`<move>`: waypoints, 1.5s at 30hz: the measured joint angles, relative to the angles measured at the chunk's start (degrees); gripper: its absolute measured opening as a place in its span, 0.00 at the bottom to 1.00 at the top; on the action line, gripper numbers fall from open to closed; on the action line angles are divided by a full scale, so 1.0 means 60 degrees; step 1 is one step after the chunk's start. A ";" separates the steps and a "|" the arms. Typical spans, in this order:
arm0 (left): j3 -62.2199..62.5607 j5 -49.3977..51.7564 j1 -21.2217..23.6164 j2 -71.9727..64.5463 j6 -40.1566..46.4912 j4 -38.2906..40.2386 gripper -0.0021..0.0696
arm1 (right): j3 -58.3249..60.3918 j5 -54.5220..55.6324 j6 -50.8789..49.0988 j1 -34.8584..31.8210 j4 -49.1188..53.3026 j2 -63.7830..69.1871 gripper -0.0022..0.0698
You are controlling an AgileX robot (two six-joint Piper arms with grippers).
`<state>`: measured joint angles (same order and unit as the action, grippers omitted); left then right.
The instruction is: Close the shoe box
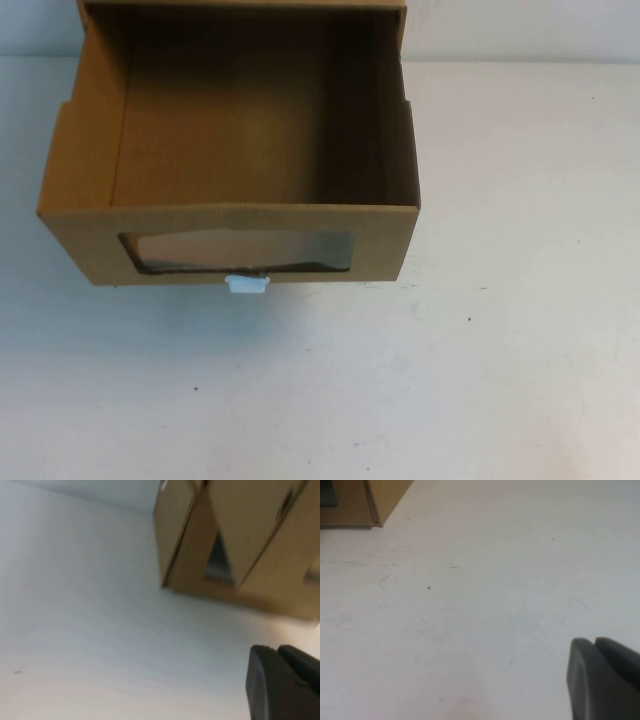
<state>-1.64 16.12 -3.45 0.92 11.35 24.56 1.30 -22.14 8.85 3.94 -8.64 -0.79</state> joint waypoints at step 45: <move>2.1759 0.8259 0.0000 -1.9061 0.4512 0.3342 0.02 | 0.0000 0.0000 0.0000 0.0000 0.0000 0.0000 0.01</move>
<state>128.92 65.68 -3.45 -113.45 38.42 44.61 1.30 -22.14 8.85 3.94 -8.64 -0.79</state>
